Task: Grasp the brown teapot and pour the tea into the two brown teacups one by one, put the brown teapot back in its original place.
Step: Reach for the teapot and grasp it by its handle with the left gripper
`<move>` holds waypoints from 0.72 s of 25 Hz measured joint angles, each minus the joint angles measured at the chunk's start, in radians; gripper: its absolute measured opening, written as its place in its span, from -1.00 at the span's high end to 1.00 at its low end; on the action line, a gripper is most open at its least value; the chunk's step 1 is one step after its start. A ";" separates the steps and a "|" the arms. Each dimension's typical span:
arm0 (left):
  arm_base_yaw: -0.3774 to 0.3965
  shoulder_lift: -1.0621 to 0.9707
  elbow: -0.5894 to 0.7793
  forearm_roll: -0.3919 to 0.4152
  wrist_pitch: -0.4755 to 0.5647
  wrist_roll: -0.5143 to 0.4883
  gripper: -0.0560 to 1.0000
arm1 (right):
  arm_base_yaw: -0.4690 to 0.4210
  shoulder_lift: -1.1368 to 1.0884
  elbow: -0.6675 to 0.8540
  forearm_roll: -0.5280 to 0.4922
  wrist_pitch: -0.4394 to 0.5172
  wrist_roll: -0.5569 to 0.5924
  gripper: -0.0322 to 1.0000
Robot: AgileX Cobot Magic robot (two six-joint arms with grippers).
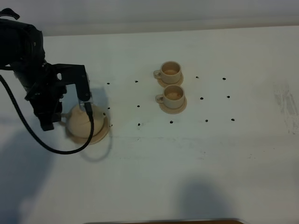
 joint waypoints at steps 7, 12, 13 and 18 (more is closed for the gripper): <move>-0.001 0.019 0.000 -0.008 -0.021 0.017 0.00 | 0.000 0.000 0.000 0.000 0.000 0.000 0.51; -0.003 0.020 0.000 -0.010 -0.047 0.064 0.00 | 0.000 0.000 0.000 0.000 0.000 0.000 0.51; -0.003 0.024 0.000 -0.010 -0.050 0.070 0.00 | 0.000 0.000 0.000 0.000 0.000 0.000 0.51; -0.003 0.062 0.000 -0.009 -0.051 0.079 0.00 | 0.000 0.000 0.000 0.000 0.000 0.000 0.51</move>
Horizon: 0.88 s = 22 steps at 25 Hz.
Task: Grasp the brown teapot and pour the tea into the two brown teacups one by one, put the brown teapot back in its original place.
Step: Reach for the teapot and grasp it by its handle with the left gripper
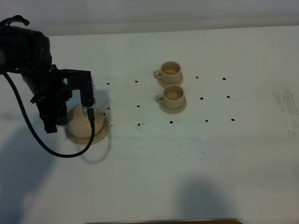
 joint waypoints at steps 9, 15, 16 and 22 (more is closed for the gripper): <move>-0.010 0.014 0.000 0.006 -0.010 0.050 -0.01 | 0.000 0.000 0.000 0.000 0.000 0.000 0.51; -0.010 0.014 0.000 0.001 -0.012 0.079 0.02 | 0.000 0.000 0.000 0.000 0.000 0.000 0.51; -0.010 0.014 0.000 0.001 -0.011 0.081 0.04 | 0.000 0.000 0.000 0.000 0.000 0.000 0.51; -0.015 0.017 0.000 0.001 -0.006 0.099 0.29 | 0.000 0.000 0.000 0.000 0.000 0.000 0.51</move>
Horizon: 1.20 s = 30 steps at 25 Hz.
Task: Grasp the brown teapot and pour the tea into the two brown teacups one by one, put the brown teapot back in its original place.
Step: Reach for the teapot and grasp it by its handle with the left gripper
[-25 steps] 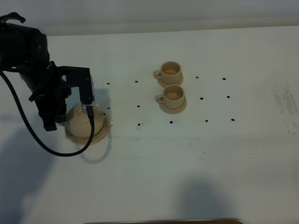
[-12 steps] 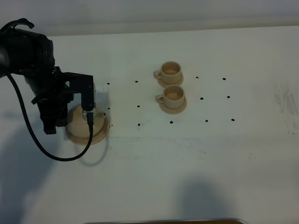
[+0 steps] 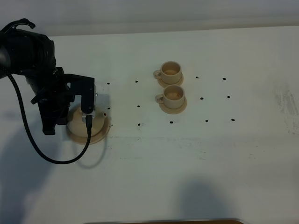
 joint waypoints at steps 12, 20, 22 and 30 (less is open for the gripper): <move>0.000 0.014 -0.001 0.006 -0.012 0.032 0.58 | 0.000 0.000 0.000 0.000 0.000 0.001 0.51; 0.002 0.005 -0.001 -0.029 -0.011 0.033 0.58 | 0.000 0.000 0.000 0.000 0.000 0.001 0.51; -0.001 0.001 -0.001 -0.073 -0.015 0.033 0.58 | 0.000 0.000 0.000 0.000 0.000 0.001 0.51; -0.005 -0.036 -0.001 -0.119 -0.012 0.034 0.58 | 0.000 0.000 0.000 0.000 0.000 0.001 0.51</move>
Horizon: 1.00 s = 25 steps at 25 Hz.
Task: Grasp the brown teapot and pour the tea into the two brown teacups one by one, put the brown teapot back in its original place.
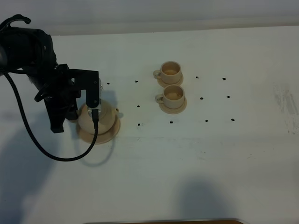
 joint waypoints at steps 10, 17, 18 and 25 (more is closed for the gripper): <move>-0.006 -0.034 -0.044 -0.057 0.001 -0.001 0.58 | 0.000 0.000 0.000 0.001 0.000 0.001 0.51; -0.094 -0.034 -0.132 -0.051 -0.003 -0.048 0.58 | 0.000 0.000 0.000 0.002 0.000 0.001 0.51; -0.109 -0.034 -0.140 -0.032 -0.008 -0.070 0.58 | 0.000 0.000 0.000 0.002 0.000 0.001 0.51; -0.200 -0.007 -0.162 0.153 -0.022 -0.266 0.58 | 0.000 0.000 0.000 0.002 0.000 0.001 0.51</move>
